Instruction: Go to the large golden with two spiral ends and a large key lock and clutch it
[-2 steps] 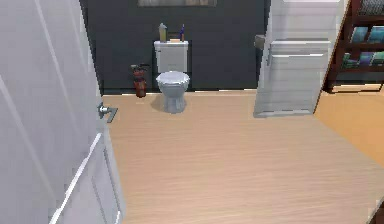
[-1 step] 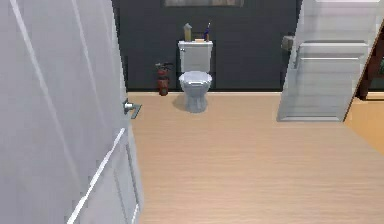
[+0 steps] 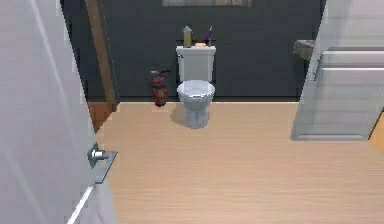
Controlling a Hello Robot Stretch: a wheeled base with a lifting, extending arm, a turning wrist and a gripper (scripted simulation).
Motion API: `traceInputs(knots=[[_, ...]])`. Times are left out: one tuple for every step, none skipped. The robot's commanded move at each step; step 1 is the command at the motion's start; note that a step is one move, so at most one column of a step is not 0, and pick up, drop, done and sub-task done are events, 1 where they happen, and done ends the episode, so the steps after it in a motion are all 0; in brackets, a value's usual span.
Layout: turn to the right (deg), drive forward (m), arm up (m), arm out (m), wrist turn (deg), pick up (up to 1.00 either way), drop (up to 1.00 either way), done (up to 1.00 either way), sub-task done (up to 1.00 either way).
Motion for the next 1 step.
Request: traceInputs(knots=[[42.0,0.0,0.0,0.0,0.0,0.0,0.0,0.0,0.0]])
